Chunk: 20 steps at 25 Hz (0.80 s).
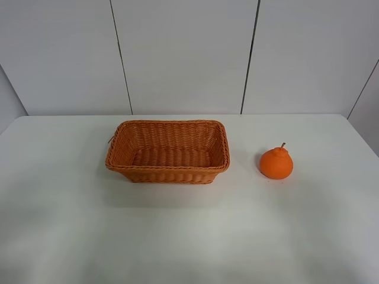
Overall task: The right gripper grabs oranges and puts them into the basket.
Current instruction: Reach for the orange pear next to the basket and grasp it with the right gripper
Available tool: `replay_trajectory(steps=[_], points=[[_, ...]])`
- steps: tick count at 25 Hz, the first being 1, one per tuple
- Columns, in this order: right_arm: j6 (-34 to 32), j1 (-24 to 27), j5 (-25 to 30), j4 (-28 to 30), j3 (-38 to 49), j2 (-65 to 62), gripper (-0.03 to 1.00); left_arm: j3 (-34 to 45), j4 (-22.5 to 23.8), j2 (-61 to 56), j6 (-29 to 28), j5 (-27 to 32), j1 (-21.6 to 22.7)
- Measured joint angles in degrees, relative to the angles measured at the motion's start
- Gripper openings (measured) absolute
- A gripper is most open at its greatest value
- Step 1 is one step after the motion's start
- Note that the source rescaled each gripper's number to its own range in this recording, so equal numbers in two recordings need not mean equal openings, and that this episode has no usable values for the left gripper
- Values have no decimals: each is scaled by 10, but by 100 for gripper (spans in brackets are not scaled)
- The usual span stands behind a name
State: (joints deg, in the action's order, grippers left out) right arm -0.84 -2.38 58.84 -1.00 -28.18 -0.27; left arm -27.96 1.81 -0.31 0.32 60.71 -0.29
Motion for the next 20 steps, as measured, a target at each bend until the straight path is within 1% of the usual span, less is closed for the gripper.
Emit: replay_trajectory(steps=[12, 15, 20], points=[[-2, 0, 1, 0, -4, 8, 100, 0, 0, 0, 0, 0, 0], [-8, 0, 1, -1, -37, 68, 100, 0, 0, 0, 0, 0, 0], [-11, 0, 1, -3, -125, 259, 100, 0, 0, 0, 0, 0, 0]])
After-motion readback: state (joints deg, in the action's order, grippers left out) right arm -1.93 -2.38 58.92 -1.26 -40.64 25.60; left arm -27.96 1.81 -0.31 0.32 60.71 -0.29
